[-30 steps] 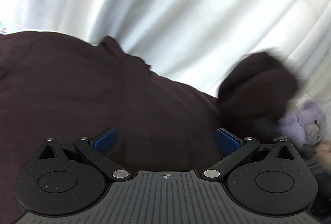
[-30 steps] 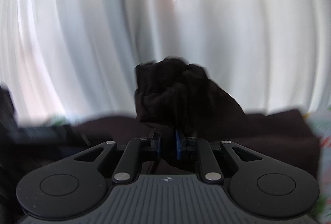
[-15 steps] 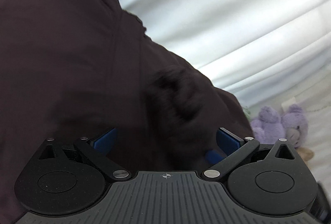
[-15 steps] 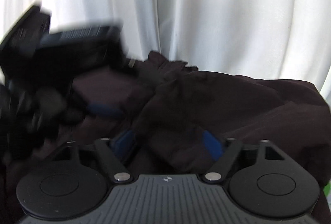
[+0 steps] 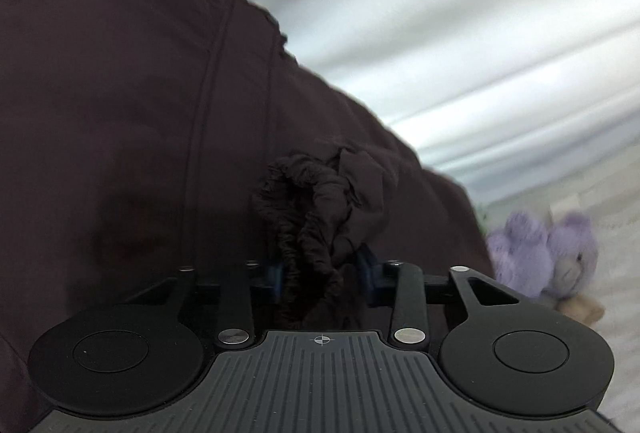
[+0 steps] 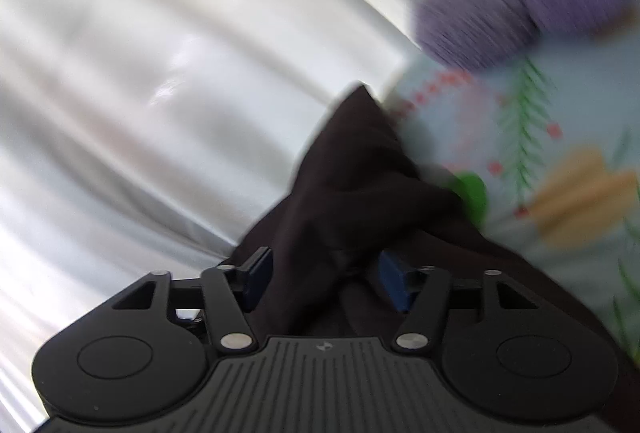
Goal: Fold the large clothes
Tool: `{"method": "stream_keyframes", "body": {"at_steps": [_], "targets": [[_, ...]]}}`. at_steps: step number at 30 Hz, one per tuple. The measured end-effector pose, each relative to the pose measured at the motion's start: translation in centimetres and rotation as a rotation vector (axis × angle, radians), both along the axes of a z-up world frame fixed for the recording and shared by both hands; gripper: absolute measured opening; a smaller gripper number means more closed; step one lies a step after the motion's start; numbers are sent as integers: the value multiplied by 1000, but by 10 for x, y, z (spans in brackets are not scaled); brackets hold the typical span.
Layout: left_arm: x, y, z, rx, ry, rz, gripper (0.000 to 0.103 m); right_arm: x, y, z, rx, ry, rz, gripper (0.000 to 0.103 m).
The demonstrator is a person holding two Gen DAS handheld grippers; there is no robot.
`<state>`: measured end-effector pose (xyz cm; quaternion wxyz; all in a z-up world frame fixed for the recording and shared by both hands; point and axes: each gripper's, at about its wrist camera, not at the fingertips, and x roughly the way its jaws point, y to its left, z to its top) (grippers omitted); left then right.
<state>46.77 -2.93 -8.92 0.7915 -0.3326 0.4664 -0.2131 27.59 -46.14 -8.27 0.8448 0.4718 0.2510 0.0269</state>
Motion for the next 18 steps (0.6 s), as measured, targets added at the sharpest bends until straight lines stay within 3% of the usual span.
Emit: {"method": "stream_keyframes", "body": {"at_steps": [4, 6, 9, 11, 14, 18], "targets": [[-3, 13, 39, 54, -168, 27, 29, 8, -9, -7, 64, 15, -35, 53], [-7, 20, 60, 110, -256, 40, 29, 21, -8, -13, 89, 26, -53, 47], [-12, 25, 79, 223, -354, 35, 29, 32, -6, -17, 53, 35, -68, 26], [-10, 26, 75, 284, -348, 35, 30, 33, -2, -23, 1, 79, -74, 0], [-3, 23, 46, 391, -273, 32, 30, 33, -2, -33, -49, 106, -55, 0], [4, 20, 5, 449, -175, 46, 34, 39, 17, -21, -277, 106, 12, 0]]}}
